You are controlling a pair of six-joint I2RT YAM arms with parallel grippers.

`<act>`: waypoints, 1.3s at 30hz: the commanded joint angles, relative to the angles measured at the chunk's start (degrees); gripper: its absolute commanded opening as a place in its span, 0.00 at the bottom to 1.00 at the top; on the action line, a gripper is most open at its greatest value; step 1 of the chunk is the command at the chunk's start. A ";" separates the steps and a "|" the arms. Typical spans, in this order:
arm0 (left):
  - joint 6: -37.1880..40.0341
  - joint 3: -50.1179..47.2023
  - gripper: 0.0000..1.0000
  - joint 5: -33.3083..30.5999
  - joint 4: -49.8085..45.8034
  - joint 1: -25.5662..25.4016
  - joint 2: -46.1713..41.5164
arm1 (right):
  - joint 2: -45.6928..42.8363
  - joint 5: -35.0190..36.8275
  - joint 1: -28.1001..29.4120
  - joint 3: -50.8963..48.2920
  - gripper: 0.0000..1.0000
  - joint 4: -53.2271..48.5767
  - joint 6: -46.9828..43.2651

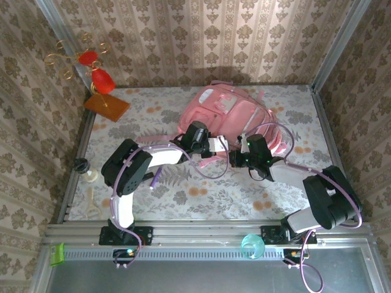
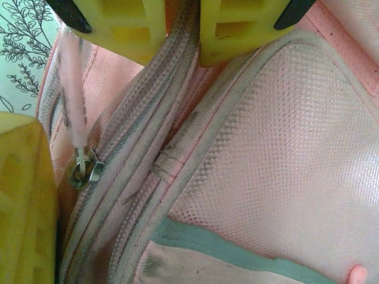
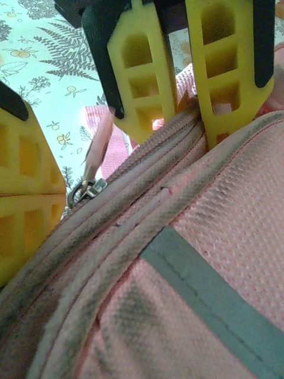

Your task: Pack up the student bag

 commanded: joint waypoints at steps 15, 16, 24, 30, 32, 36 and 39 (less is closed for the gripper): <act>-5.29 -0.28 0.00 2.58 -3.10 -0.46 -2.74 | -10.70 11.25 2.45 -8.26 0.38 5.40 7.52; -5.58 -0.26 0.00 2.74 -3.16 -0.50 -2.74 | -11.12 12.92 3.37 -7.83 0.39 4.57 7.28; -6.21 0.78 0.00 3.55 -4.83 -0.47 -2.92 | -6.50 17.78 6.98 -5.00 0.39 4.61 5.37; -5.86 0.93 0.00 3.55 -5.56 -0.44 -3.01 | -3.70 18.53 7.10 -3.14 0.39 6.74 3.39; -5.85 1.11 0.00 3.55 -5.65 -0.46 -3.00 | -1.41 18.93 7.05 -2.73 0.39 7.09 2.42; -5.70 1.15 0.00 3.55 -5.88 -0.49 -3.00 | 0.20 18.26 7.11 -2.45 0.38 9.14 0.83; -5.37 1.26 0.00 3.46 -6.23 -0.41 -3.01 | 0.49 18.14 7.08 -2.41 0.37 10.31 0.08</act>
